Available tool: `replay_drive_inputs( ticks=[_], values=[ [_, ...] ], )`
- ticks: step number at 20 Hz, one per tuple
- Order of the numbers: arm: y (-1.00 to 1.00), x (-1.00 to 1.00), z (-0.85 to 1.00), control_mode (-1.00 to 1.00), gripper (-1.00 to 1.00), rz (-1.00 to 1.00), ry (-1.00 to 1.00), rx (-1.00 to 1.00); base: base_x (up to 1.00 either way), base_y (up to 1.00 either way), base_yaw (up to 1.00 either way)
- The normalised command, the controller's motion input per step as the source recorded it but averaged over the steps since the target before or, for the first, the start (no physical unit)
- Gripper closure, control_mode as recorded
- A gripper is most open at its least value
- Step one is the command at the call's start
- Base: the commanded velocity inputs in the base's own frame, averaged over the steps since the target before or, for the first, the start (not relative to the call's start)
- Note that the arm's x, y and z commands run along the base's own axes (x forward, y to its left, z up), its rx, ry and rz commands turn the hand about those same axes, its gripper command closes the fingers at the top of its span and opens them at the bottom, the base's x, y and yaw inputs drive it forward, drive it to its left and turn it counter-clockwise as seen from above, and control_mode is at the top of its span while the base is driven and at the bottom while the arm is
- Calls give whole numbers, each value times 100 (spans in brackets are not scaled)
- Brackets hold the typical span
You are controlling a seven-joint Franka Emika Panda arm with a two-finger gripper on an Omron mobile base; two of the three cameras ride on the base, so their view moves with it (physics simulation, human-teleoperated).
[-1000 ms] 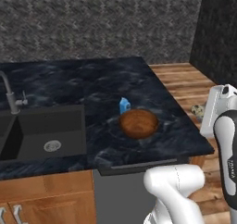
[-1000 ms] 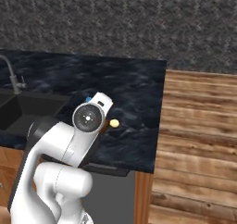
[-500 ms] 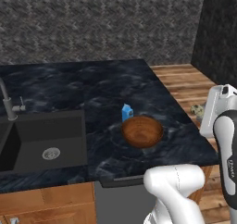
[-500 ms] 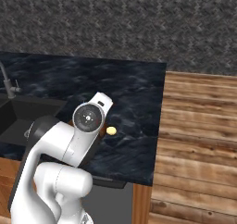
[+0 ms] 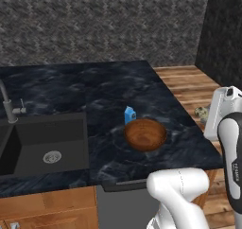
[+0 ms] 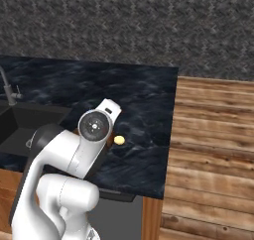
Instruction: Gather the eggs and milk located in the vicinity of the sink area and place them right next to the bowl.
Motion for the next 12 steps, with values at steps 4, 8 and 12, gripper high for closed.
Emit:
replay_drive_inputs(
  ticks=[4, 8, 12],
  values=[
    [-13, 4, 0, -100, 100, 0, 2, 0, 0, 0, 0],
    [-17, 9, 0, -100, 100, 0, 8, 2, 0, 0, 0],
    [-12, 23, 0, -100, 100, 0, 16, 2, 0, 0, 0]
  ],
)
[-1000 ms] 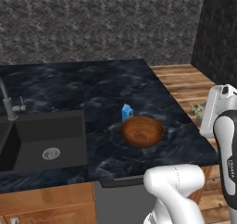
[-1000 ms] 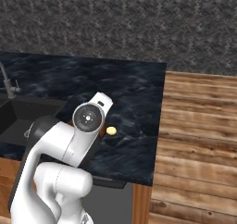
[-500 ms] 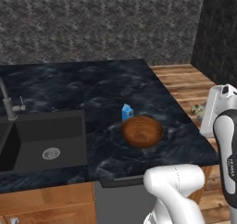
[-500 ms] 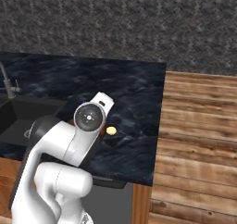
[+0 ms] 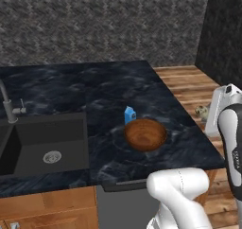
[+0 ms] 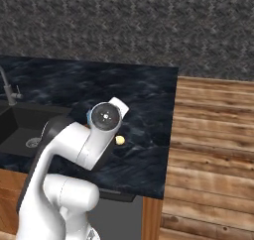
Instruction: Gather the eggs and milk located in the vicinity of the sink area and place them right next to the bowl.
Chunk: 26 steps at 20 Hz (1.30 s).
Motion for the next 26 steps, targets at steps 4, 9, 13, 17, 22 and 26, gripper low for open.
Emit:
replay_drive_inputs(
  ticks=[4, 9, 13, 17, 22, 26],
  values=[
    [-16, 30, -1, -100, 100, 0, 15, 9, 0, 0, 0],
    [-17, 23, -18, -100, 100, 0, 8, 12, 0, 0, 0],
    [-4, 18, -33, -100, 100, 3, 3, 4, 0, 0, 0],
    [0, 25, -52, -100, 100, 3, 7, 0, 0, 0, 0],
    [0, 29, -65, -100, 100, 3, 8, 0, 0, 0, 0],
    [0, 24, -52, -100, 100, 2, 6, 0, 0, 0, 0]
  ],
)
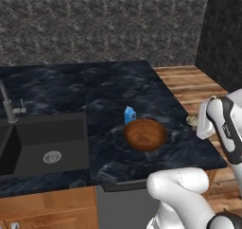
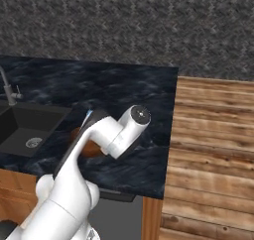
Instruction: Gather the eggs and milk located in the vicinity of the sink area and place them right next to the bowl.
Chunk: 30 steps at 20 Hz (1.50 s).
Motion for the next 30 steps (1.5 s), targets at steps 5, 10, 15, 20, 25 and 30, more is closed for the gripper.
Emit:
replay_drive_inputs(
  ticks=[5, 10, 15, 20, 25, 30],
  values=[
    [0, 19, -49, -100, 100, 2, 3, 0, 0, 0, 0],
    [-3, 17, -46, -100, 100, 2, 3, 0, 0, 0, 0],
    [-4, 15, -40, -100, 100, 2, 8, -1, 0, 0, 0],
    [0, 19, -19, -100, 100, 0, 18, -5, 0, 0, 0],
    [0, 21, -6, -100, 100, 0, 17, -2, 0, 0, 0],
    [-1, 19, -14, -100, 100, 0, 7, 0, 0, 0, 0]
  ],
)
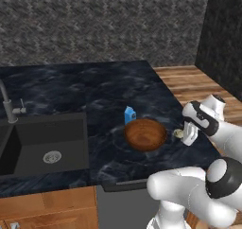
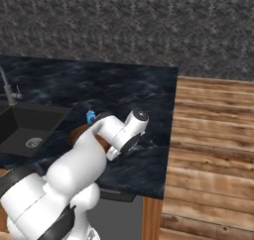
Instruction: Gather the eggs and milk located in the vicinity of the sink area and place them right next to the bowl.
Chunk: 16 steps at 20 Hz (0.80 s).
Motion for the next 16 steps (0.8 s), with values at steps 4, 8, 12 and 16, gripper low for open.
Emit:
replay_drive_inputs(
  ticks=[4, 8, 12, 16],
  values=[
    [0, 25, -24, -100, 100, 0, 2, 0, 0, 0, 0],
    [0, 24, -30, -100, 100, 0, 0, 0, 0, 0, 0],
    [0, 19, -29, -100, 100, 0, 0, 0, 0, 0, 0],
    [0, 18, -27, -100, 100, 0, 0, 0, 0, 0, 0]
  ],
)
